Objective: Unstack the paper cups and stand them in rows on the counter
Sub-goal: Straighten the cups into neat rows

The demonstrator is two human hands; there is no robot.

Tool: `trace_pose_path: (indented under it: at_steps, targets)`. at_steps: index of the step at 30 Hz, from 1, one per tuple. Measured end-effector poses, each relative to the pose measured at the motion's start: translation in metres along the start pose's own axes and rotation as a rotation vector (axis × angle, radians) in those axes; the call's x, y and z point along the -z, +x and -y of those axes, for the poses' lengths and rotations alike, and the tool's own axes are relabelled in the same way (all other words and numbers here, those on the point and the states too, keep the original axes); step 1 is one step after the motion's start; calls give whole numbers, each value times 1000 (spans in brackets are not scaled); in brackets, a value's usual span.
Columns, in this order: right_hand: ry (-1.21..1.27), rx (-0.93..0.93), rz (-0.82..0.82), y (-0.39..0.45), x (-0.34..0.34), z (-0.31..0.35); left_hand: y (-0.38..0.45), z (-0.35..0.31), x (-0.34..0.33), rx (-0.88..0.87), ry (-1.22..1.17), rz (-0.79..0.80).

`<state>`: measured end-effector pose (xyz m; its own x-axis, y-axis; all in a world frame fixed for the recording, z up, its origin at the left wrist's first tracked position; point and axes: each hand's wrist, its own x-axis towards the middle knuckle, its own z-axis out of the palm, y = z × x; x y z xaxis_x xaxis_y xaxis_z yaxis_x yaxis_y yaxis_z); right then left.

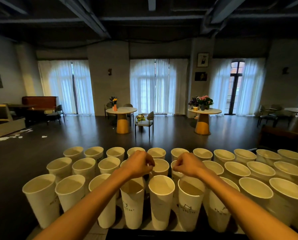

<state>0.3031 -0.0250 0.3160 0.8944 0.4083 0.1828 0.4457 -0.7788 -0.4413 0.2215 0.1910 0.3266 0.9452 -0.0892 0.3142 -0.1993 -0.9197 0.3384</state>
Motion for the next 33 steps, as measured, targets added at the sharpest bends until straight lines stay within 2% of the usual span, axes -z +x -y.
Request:
trace_pose_path:
  at_steps: [9, 15, 19, 26, 33]
  targets:
    - [-5, 38, -99, 14, 12, 0, 13, 44, 34, 117, 21, -76]
    - [26, 35, -130, 24, 22, -7, 25, 59, 45, 138, -9, -57]
    - [60, 45, -77, 16, 20, -16, 32, 20, 36, -40, -76, -49]
    - [120, 71, -189, -30, 40, -35, 45, -69, 5, -221, -188, 6]
    - [167, -36, -302, -72, 86, -119, 44, -129, -49, -181, -219, 9]
